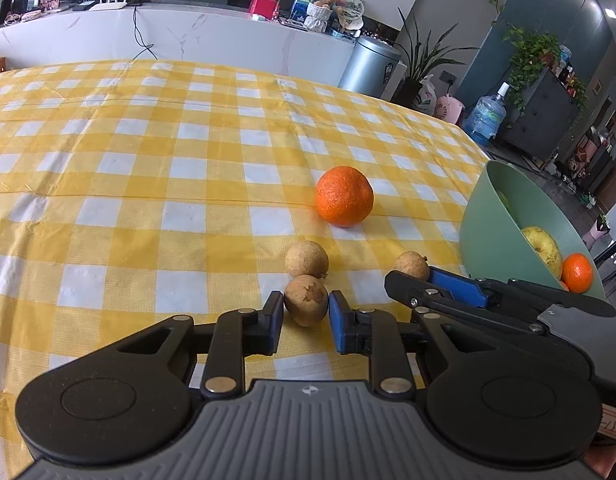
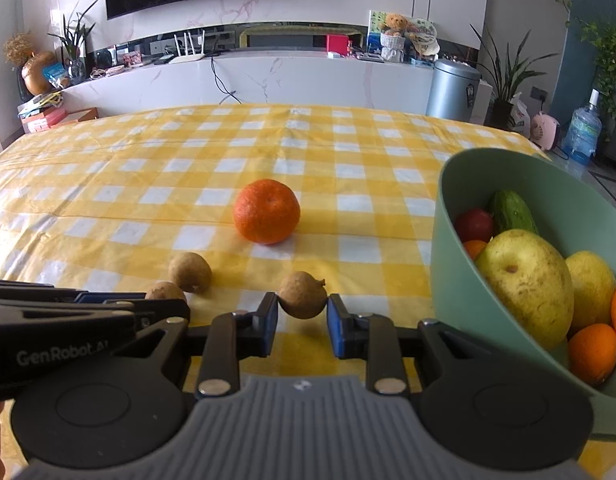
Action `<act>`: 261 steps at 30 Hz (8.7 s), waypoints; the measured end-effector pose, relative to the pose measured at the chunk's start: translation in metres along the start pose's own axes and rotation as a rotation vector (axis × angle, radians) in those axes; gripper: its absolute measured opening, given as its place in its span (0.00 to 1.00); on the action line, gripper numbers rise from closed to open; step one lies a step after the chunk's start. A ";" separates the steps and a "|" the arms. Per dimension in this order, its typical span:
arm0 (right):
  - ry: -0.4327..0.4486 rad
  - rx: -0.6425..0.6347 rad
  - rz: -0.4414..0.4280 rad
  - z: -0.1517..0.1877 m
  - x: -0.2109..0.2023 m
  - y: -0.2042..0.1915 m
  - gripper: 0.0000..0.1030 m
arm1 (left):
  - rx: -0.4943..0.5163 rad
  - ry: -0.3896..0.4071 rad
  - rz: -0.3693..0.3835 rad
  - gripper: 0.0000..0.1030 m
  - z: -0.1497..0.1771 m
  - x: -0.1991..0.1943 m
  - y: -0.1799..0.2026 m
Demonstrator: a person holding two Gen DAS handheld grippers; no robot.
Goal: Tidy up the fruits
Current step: 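Grasp a small brown fruit with the left tool while the right tool grasps another, then carry both held brown fruits over the green bowl, then open both tools to drop the brown fruits into the bowl, then withdraw both tools from the bowl toward the last orange and brown fruit, then close the left tool on the last small brown fruit, then close the right tool on the orange while the left tool holds the brown fruit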
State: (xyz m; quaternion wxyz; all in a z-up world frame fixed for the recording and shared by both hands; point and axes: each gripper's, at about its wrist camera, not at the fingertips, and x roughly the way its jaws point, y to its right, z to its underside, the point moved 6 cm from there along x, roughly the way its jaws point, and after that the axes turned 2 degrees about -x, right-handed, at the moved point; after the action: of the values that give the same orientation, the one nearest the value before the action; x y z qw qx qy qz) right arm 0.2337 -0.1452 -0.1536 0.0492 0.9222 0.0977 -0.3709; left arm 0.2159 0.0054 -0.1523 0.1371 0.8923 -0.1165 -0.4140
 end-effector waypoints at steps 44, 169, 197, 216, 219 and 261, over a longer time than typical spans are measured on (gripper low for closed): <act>0.332 0.075 0.063 -0.006 -0.198 0.113 0.22 | 0.126 0.219 0.076 0.26 -0.030 -0.100 0.161; 0.137 -0.199 -0.107 -0.006 -0.104 0.001 0.48 | 0.242 0.089 -0.106 0.52 -0.027 -0.060 0.053; -0.052 -0.126 -0.102 -0.004 0.007 0.002 0.29 | 0.062 -0.024 -0.028 0.44 -0.018 0.020 0.001; 0.062 -0.163 -0.075 -0.020 0.016 -0.009 0.41 | 0.002 0.087 -0.111 0.29 -0.031 0.009 -0.015; 0.069 -0.126 -0.083 -0.026 0.022 -0.007 0.42 | -0.026 0.100 -0.138 0.29 -0.033 0.008 -0.023; 0.089 0.000 -0.167 -0.041 0.029 -0.008 0.39 | -0.039 0.131 -0.201 0.29 -0.035 0.004 -0.032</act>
State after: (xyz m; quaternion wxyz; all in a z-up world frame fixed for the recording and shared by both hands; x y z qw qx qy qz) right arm 0.2805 -0.1265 -0.1446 0.0138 0.9265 0.1763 -0.3322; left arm 0.2482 0.0392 -0.1442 0.1194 0.9218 -0.0094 -0.3688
